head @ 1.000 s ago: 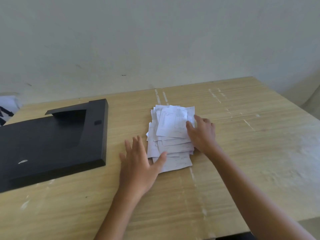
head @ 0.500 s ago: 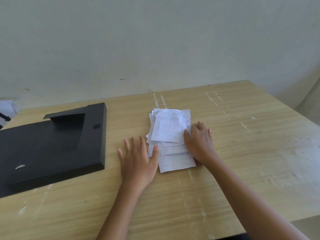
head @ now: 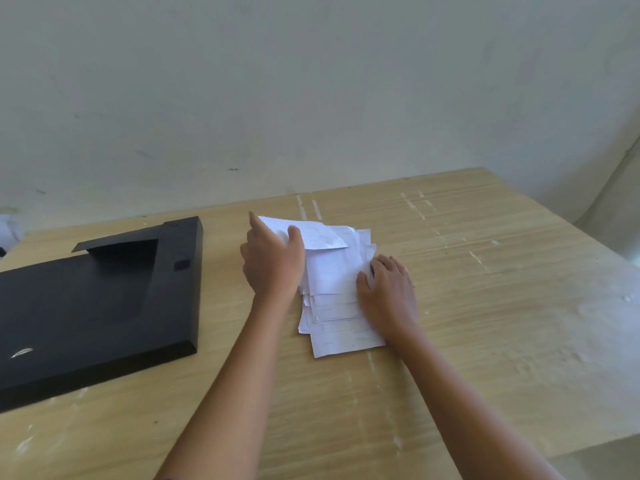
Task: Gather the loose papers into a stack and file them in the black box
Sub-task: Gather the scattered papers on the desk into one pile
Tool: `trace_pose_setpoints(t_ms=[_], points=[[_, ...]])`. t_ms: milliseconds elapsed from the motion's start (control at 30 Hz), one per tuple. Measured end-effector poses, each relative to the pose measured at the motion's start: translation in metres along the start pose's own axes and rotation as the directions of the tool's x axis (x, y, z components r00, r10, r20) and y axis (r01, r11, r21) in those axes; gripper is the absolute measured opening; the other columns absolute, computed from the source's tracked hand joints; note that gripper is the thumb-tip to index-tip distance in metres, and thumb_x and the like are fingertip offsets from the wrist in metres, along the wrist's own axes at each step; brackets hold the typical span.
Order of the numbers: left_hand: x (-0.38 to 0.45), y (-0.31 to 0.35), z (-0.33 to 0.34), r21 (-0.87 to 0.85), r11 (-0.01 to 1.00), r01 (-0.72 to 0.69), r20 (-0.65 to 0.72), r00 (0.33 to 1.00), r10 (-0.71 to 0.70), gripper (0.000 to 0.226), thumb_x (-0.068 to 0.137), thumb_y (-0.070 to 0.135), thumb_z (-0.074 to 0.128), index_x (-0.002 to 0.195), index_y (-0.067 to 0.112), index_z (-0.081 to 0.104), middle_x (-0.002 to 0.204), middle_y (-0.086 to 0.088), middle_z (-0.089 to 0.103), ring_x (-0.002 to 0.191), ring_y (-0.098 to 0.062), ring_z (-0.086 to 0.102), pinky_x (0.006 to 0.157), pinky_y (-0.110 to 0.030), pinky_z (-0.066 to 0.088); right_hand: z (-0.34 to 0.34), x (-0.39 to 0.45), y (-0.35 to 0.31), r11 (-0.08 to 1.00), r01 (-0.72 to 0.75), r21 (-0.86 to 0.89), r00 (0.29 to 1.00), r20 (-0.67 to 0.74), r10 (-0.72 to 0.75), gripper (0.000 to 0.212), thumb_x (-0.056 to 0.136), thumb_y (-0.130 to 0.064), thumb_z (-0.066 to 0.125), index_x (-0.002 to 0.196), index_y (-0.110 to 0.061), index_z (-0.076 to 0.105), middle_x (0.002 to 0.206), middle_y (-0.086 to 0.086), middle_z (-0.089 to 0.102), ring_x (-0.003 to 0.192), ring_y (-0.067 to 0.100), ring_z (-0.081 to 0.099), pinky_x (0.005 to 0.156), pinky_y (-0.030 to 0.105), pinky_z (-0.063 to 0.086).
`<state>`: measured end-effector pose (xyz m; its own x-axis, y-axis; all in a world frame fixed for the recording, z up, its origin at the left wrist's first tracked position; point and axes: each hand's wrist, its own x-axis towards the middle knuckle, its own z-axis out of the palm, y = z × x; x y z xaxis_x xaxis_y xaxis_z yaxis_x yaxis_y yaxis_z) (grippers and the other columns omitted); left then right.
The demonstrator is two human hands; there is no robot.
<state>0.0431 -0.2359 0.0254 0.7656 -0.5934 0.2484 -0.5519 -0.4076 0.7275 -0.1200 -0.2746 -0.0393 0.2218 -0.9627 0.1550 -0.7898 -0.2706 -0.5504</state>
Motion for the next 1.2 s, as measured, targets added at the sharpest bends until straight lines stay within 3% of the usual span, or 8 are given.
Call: trace_pose_setpoints(t_ms=[133, 300, 400, 500, 600, 733, 1033, 1200], points=[[0.010, -0.013, -0.001, -0.066, 0.997, 0.027, 0.089, 0.996, -0.021, 0.051, 0.089, 0.016, 0.059, 0.140, 0.012, 0.055, 0.124, -0.006, 0.067, 0.110, -0.029, 0.062, 0.081, -0.030, 0.044, 0.000, 0.000, 0.001, 1.000, 0.003, -0.004, 1.000, -0.006, -0.003, 0.046, 0.097, -0.033, 0.044, 0.132, -0.006, 0.056, 0.149, 0.006, 0.047, 0.145, 0.025, 0.031, 0.120, 0.041, 0.023], [-0.029, -0.024, -0.012, -0.053, 0.999, -0.004, 0.204, 0.979, 0.015, 0.046, 0.080, 0.048, 0.054, 0.070, 0.003, 0.062, 0.063, -0.011, 0.068, 0.054, -0.018, 0.045, 0.058, -0.034, 0.050, 0.002, 0.003, 0.001, 0.999, 0.014, 0.050, 0.999, -0.040, -0.012, 0.045, 0.094, -0.033, 0.030, 0.112, -0.009, 0.064, 0.127, 0.005, 0.061, 0.132, 0.029, 0.046, 0.113, 0.045, 0.034], [-0.056, -0.017, -0.027, 0.070, 0.992, -0.102, 0.342, 0.937, 0.072, 0.054, 0.088, 0.061, 0.050, 0.065, 0.016, 0.071, 0.051, 0.001, 0.066, 0.048, -0.013, 0.058, 0.062, -0.029, 0.055, -0.001, 0.000, 0.002, 0.991, 0.071, 0.116, 0.996, -0.064, -0.064, 0.037, 0.088, -0.029, 0.034, 0.101, -0.016, 0.066, 0.109, 0.000, 0.066, 0.115, 0.026, 0.055, 0.103, 0.045, 0.041], [-0.054, -0.010, -0.034, 0.139, 0.982, -0.126, 0.169, 0.980, 0.101, 0.050, 0.088, 0.062, 0.049, 0.068, 0.022, 0.072, 0.046, 0.001, 0.060, 0.049, -0.020, 0.060, 0.052, -0.026, 0.049, -0.005, -0.002, 0.002, 0.982, 0.134, 0.131, 0.987, -0.104, -0.121, 0.011, 0.083, -0.026, 0.046, 0.076, -0.022, 0.053, 0.084, -0.005, 0.062, 0.090, 0.024, 0.056, 0.088, 0.041, 0.044], [-0.032, -0.013, -0.023, 0.075, 0.995, -0.062, 0.076, 0.996, 0.056, 0.035, 0.090, 0.052, 0.052, 0.091, 0.024, 0.072, 0.064, 0.003, 0.067, 0.068, -0.022, 0.066, 0.061, -0.033, 0.052, -0.007, -0.003, 0.003, 0.955, 0.117, 0.274, 0.986, -0.143, -0.080, 0.021, 0.086, -0.011, 0.054, 0.067, -0.017, 0.046, 0.071, -0.004, 0.057, 0.076, 0.026, 0.054, 0.069, 0.036, 0.040], [-0.012, -0.015, 0.018, 0.335, 0.941, -0.045, 0.259, 0.965, -0.046, 0.077, 0.085, 0.075, 0.045, 0.109, 0.004, 0.061, 0.107, -0.011, 0.065, 0.112, -0.035, 0.055, 0.085, -0.039, 0.038, -0.014, -0.006, 0.005, 0.844, 0.028, 0.536, 0.977, -0.195, 0.091, 0.009, 0.095, -0.017, 0.058, 0.087, -0.022, 0.057, 0.078, -0.008, 0.065, 0.074, 0.006, 0.062, 0.059, 0.029, 0.045], [-0.017, -0.021, 0.047, 0.447, 0.892, -0.068, 0.237, 0.970, -0.045, 0.076, 0.081, 0.073, 0.059, 0.116, 0.005, 0.055, 0.120, -0.013, 0.058, 0.115, -0.031, 0.050, 0.075, -0.031, 0.028, -0.013, -0.005, 0.005, 0.832, 0.050, 0.553, 0.985, -0.165, 0.051, 0.029, 0.091, -0.011, 0.058, 0.117, -0.022, 0.065, 0.106, -0.004, 0.063, 0.090, 0.001, 0.058, 0.071, 0.007, 0.042], [-0.019, -0.024, 0.043, 0.404, 0.913, -0.055, 0.221, 0.974, -0.040, 0.066, 0.091, 0.060, 0.059, 0.122, 0.002, 0.053, 0.125, -0.018, 0.053, 0.118, -0.035, 0.050, 0.081, -0.034, 0.033, -0.028, -0.004, 0.014, 0.558, -0.096, 0.824, 0.939, -0.111, 0.324, 0.052, 0.086, 0.008, 0.035, 0.129, -0.008, 0.061, 0.121, 0.006, 0.066, 0.111, 0.016, 0.063, 0.089, 0.018, 0.044]])
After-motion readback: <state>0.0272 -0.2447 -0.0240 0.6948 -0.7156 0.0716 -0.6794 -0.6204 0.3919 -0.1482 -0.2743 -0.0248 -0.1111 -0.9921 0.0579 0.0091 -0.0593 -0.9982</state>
